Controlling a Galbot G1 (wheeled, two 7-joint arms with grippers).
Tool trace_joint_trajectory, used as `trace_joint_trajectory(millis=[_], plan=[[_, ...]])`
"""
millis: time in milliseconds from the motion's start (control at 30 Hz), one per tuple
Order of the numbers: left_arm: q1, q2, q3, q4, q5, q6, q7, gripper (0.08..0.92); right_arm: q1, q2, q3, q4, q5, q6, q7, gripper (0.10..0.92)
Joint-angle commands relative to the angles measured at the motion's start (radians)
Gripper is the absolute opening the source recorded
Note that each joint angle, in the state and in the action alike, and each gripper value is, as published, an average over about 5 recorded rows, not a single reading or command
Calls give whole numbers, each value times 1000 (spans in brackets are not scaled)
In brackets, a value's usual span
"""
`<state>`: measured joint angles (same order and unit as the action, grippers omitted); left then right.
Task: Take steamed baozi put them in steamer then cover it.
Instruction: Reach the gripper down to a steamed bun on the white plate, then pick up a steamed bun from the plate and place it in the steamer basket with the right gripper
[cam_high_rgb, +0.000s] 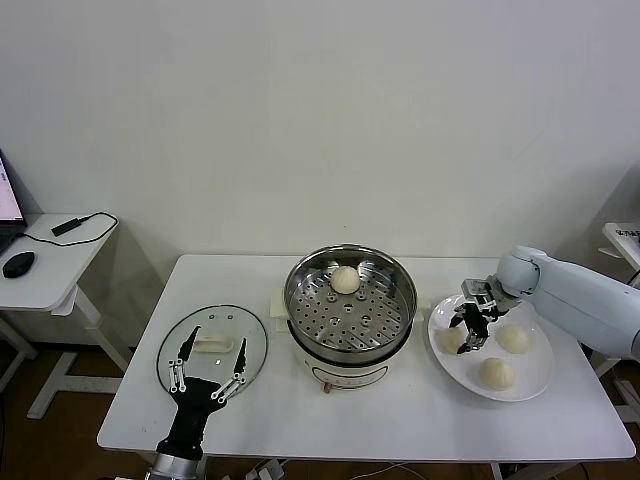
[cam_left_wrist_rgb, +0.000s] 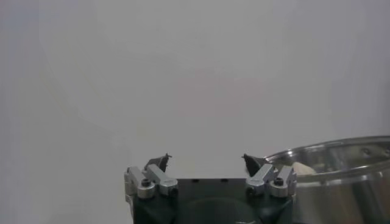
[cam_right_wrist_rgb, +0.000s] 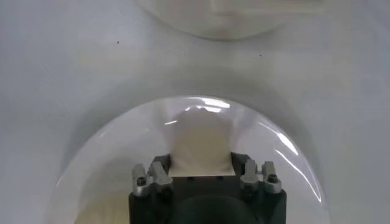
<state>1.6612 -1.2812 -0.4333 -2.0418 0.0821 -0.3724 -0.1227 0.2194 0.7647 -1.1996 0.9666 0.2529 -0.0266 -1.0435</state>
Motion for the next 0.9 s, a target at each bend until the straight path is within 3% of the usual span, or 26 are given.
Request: trace_joint_trajectory(millis=[33,367,633,900], plan=[[0,2,0,-7,-1,2,-1,823,66,-12,-3,23,0,0,-33,653],[-9,11,16,-19,-1,4,-3,823,548,15,-214,231,114,-46,-270,653],[-12,16,26,-32,-1,4,-6,823,732,169,-330,410,344,-159,-225,653],[-8,16,26,-39,-1,1,-10,823,718,350,-382,406,429,-210,-157,653]])
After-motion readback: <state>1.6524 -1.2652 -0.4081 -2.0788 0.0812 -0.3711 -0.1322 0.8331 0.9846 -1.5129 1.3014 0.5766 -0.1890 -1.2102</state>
